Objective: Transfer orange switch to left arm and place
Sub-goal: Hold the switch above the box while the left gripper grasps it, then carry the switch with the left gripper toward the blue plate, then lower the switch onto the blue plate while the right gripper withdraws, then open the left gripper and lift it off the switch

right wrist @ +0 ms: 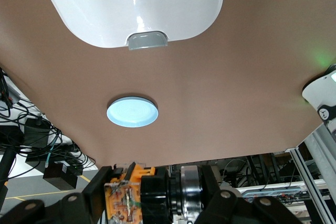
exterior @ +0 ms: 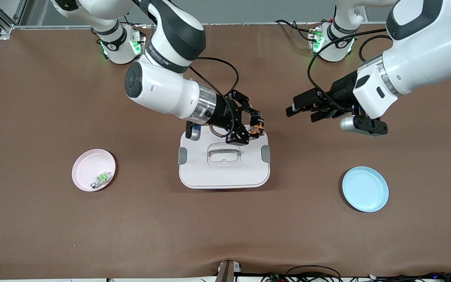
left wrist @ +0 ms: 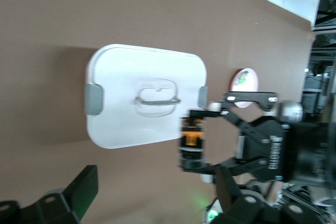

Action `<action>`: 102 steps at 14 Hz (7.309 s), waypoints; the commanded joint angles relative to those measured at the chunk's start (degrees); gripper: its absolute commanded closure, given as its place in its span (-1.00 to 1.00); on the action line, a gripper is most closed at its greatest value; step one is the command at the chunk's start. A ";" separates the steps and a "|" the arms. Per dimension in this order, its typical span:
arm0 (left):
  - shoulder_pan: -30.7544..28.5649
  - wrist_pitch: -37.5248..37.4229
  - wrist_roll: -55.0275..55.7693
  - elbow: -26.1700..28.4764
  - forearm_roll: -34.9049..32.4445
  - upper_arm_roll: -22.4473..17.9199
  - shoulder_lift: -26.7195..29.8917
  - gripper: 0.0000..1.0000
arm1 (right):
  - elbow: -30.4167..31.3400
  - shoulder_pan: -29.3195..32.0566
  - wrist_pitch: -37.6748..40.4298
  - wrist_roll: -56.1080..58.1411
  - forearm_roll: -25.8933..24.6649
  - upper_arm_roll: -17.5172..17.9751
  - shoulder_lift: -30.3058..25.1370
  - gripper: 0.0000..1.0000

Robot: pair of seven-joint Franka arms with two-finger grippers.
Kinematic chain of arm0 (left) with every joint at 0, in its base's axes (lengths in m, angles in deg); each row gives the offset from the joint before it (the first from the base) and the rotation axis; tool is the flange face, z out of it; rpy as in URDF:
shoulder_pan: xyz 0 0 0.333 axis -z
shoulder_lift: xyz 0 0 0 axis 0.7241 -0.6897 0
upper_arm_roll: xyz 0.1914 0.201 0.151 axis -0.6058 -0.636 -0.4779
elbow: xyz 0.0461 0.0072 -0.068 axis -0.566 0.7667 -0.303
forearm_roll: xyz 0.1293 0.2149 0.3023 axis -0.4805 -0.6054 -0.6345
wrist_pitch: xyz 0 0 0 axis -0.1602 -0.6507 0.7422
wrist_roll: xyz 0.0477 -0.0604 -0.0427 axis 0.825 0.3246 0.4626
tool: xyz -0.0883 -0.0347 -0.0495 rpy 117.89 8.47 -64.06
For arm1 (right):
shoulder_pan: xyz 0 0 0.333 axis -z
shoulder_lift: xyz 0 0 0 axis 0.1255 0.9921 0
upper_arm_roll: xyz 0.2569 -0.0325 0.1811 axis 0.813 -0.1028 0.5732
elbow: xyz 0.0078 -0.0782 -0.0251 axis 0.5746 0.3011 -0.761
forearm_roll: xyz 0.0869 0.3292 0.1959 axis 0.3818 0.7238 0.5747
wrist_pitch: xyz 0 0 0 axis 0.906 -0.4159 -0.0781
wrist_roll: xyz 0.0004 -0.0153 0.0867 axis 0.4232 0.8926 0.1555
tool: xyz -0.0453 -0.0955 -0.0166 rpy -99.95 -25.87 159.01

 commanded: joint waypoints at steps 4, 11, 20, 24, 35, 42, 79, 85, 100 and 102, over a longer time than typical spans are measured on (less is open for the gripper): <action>1.53 2.73 -4.27 -0.31 2.30 0.13 -2.51 -0.74 | -5.56 -1.32 -1.20 -3.96 -0.12 -0.72 3.32 1.00; 4.42 5.63 -4.82 -0.23 2.13 0.04 -5.07 -0.43 | -7.94 -2.72 -2.86 -7.39 -0.12 -1.07 3.84 1.00; 4.17 3.79 -4.20 0.04 1.51 0.04 -4.54 1.00 | -8.81 -3.26 -4.46 -8.27 -0.12 -1.07 4.46 1.00; 3.46 3.26 -4.29 -0.40 -0.25 -0.04 -4.37 1.00 | -8.90 -3.26 -4.46 -8.36 -0.12 -1.07 4.46 1.00; -2.15 3.17 -7.27 -0.05 -15.27 -0.66 -4.63 1.00 | -8.90 -2.29 -4.54 -6.61 -1.18 -0.72 4.37 -1.00; -9.98 2.47 -20.25 1.53 -21.34 -0.75 -7.96 1.00 | -8.38 -1.24 -9.65 -6.52 -0.73 1.39 4.55 -1.00; -22.03 29.10 -113.72 6.63 -37.52 -0.83 -33.02 1.00 | -8.29 30.04 42.56 123.65 -46.44 0.69 -12.68 -1.00; -21.85 29.01 -110.22 6.28 -37.16 -0.31 -32.23 -1.00 | -8.29 35.76 44.14 123.48 -46.26 0.69 -13.03 -1.00; -23.61 9.77 -60.84 1.36 -25.91 -0.57 -17.82 -1.00 | 4.07 44.73 45.66 123.47 -41.17 0.69 -22.15 -1.00; -23.61 9.24 -55.20 1.44 -25.91 -0.13 -16.85 -1.00 | 10.14 44.73 42.58 123.47 -41.17 0.69 -25.93 -1.00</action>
